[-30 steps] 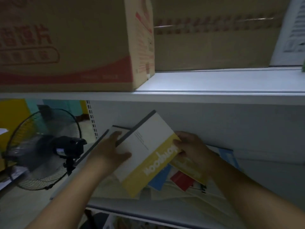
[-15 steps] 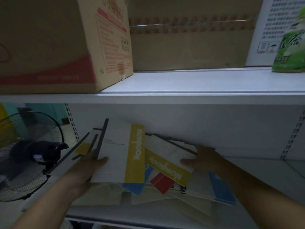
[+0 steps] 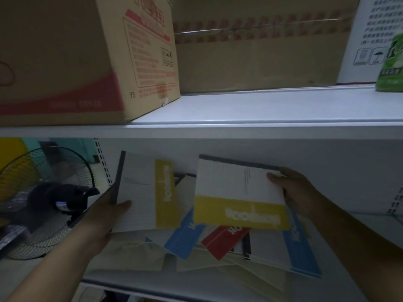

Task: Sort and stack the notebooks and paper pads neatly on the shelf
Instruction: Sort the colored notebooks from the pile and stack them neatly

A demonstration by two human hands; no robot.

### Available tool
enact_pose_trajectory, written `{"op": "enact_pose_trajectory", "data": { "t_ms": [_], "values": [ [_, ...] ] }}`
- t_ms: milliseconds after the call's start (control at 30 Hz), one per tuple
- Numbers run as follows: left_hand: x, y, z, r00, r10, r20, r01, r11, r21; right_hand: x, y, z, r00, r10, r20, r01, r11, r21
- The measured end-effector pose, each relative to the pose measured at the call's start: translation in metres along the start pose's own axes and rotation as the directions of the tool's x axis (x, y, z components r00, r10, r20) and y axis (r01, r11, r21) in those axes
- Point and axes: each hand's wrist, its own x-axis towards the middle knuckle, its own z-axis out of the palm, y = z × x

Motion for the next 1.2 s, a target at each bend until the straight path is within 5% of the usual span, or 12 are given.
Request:
{"op": "enact_pose_trajectory", "data": {
  "t_ms": [67, 167, 300, 400, 600, 700, 767, 833, 900, 967, 1133, 1200],
  "values": [
    [-0.003, 0.003, -0.002, 1.0, 0.015, 0.005, -0.015, 0.999, 0.045, -0.001, -0.005, 0.006, 0.995, 0.011, 0.097, 0.003, 0.99, -0.143],
    [-0.022, 0.006, 0.008, 0.974, -0.088, 0.211, 0.055, 0.986, 0.157, -0.009, -0.008, 0.04, 0.966, -0.046, 0.253, 0.149, 0.902, -0.406],
    [-0.047, -0.001, 0.031, 0.905, -0.228, 0.358, 0.216, 0.974, 0.075, -0.012, 0.002, 0.095, 0.894, -0.123, 0.431, 0.317, 0.853, -0.414],
    [-0.049, -0.015, 0.021, 0.922, -0.255, 0.291, 0.285, 0.957, -0.062, -0.008, 0.008, 0.112, 0.881, -0.234, 0.41, 0.431, 0.755, -0.494],
    [-0.063, -0.026, -0.013, 0.966, -0.172, 0.192, 0.179, 0.983, -0.023, -0.018, 0.031, 0.149, 0.827, -0.409, 0.386, 0.558, 0.516, -0.65],
    [-0.057, -0.034, -0.036, 0.998, -0.063, -0.026, 0.057, 0.978, -0.202, -0.032, 0.04, 0.155, 0.82, -0.534, 0.209, 0.523, 0.547, -0.654],
    [-0.059, -0.035, -0.045, 0.995, -0.028, -0.092, -0.001, 0.952, -0.307, -0.053, 0.05, 0.157, 0.853, -0.459, 0.248, 0.488, 0.532, -0.692],
    [-0.06, -0.038, -0.048, 0.993, -0.039, -0.113, -0.002, 0.941, -0.338, -0.075, 0.062, 0.165, 0.898, -0.17, 0.405, 0.438, 0.428, -0.791],
    [-0.06, -0.044, -0.05, 0.992, -0.047, -0.12, 0.0, 0.932, -0.362, -0.088, 0.073, 0.174, 0.88, 0.125, 0.457, 0.426, 0.215, -0.879],
    [-0.061, -0.05, -0.055, 0.989, -0.067, -0.13, 0.012, 0.922, -0.388, -0.091, 0.08, 0.178, 0.884, 0.154, 0.442, 0.441, 0.043, -0.897],
    [-0.059, -0.049, -0.082, 0.988, -0.063, -0.141, 0.0, 0.915, -0.403, -0.101, 0.075, 0.175, 0.915, 0.019, 0.404, 0.395, 0.174, -0.902],
    [-0.059, -0.045, -0.096, 0.984, -0.05, -0.172, -0.02, 0.923, -0.383, -0.105, 0.073, 0.174, 0.914, -0.202, 0.351, 0.399, 0.311, -0.862]
  ]
}}
